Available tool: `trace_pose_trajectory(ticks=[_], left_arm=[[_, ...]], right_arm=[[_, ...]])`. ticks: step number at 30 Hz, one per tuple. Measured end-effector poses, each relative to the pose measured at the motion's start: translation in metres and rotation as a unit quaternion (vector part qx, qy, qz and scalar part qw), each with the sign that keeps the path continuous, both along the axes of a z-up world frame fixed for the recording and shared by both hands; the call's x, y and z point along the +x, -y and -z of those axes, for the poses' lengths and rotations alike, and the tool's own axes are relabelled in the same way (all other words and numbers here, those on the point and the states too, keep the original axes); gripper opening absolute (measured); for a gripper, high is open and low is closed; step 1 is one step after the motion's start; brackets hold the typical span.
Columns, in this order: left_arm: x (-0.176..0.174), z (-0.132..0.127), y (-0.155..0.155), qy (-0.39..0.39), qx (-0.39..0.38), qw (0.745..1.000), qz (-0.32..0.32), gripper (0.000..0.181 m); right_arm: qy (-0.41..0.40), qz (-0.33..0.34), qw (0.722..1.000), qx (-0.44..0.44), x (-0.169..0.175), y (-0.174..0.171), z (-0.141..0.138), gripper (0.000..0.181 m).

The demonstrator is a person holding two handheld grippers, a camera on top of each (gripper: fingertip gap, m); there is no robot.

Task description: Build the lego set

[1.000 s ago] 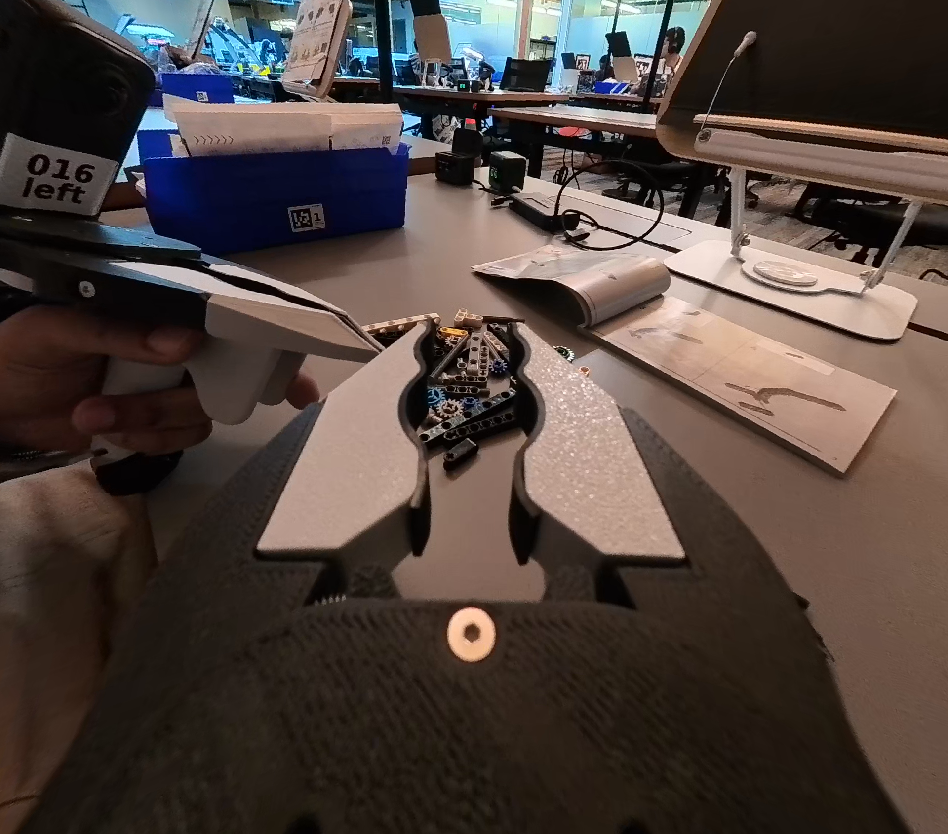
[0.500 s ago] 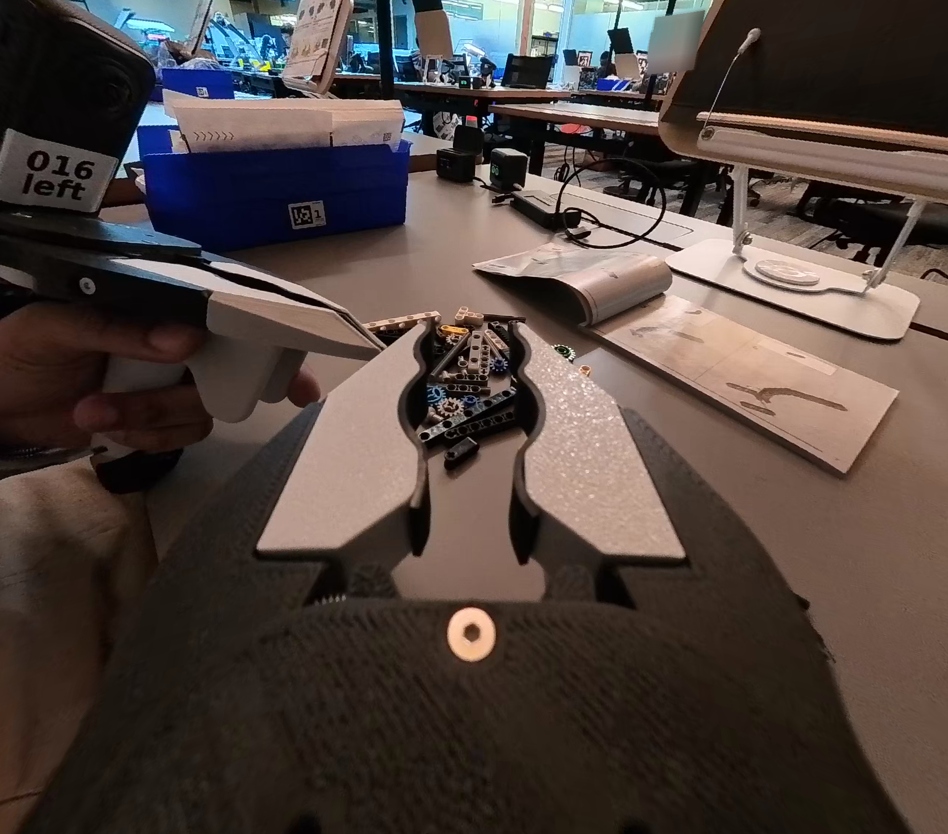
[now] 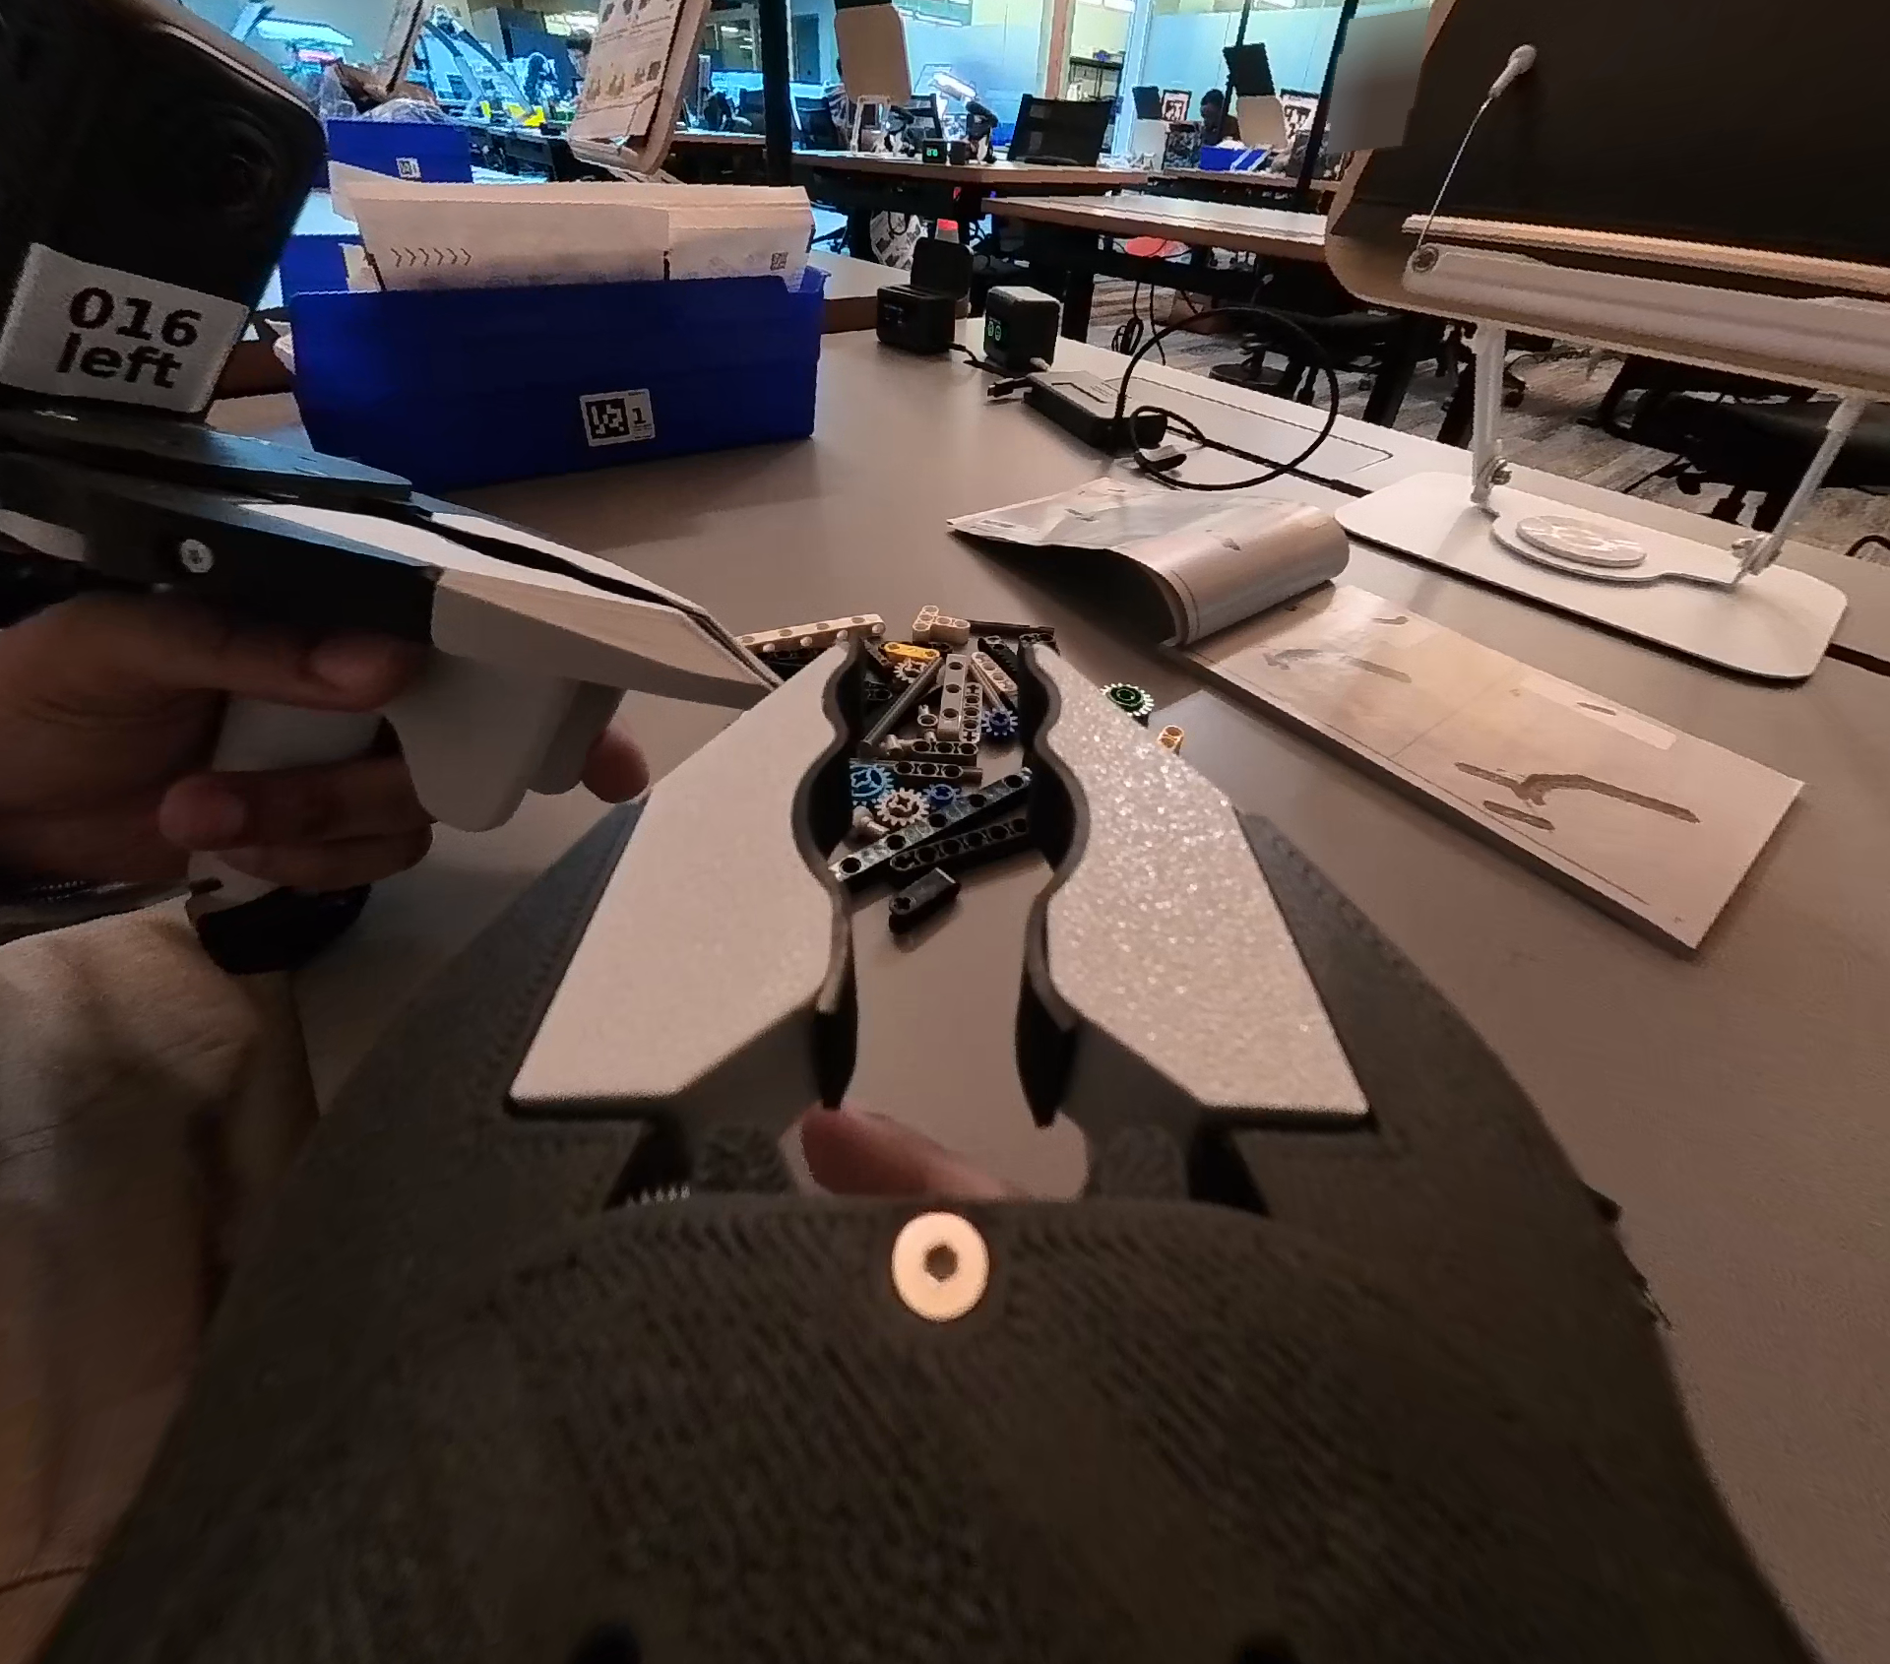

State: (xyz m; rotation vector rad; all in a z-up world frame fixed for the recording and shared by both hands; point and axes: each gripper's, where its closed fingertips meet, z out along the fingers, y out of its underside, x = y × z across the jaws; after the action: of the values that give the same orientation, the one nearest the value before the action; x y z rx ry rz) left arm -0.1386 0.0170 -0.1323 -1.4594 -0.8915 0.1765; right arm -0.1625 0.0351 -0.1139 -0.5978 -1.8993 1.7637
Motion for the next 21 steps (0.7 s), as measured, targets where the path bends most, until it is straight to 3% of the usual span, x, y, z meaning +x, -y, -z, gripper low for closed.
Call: trace_pose_trajectory(ticks=[13, 18, 21], left_arm=[[-0.006, -0.003, 0.011, 0.000, 0.018, 1.000, -0.016, 0.000], [-0.004, -0.006, 0.012, -0.021, 0.003, 1.000, -0.020, 0.000], [-0.004, -0.006, 0.012, -0.020, 0.011, 1.000, -0.018, 0.000]], right_arm=[[0.007, 0.006, 1.000, -0.012, -0.005, -0.007, -0.004, 0.025], [-0.055, 0.088, 0.994, -0.034, -0.026, -0.086, -0.049, 0.022], [0.025, 0.111, 0.992, -0.047, -0.048, -0.140, -0.034, 0.033]])
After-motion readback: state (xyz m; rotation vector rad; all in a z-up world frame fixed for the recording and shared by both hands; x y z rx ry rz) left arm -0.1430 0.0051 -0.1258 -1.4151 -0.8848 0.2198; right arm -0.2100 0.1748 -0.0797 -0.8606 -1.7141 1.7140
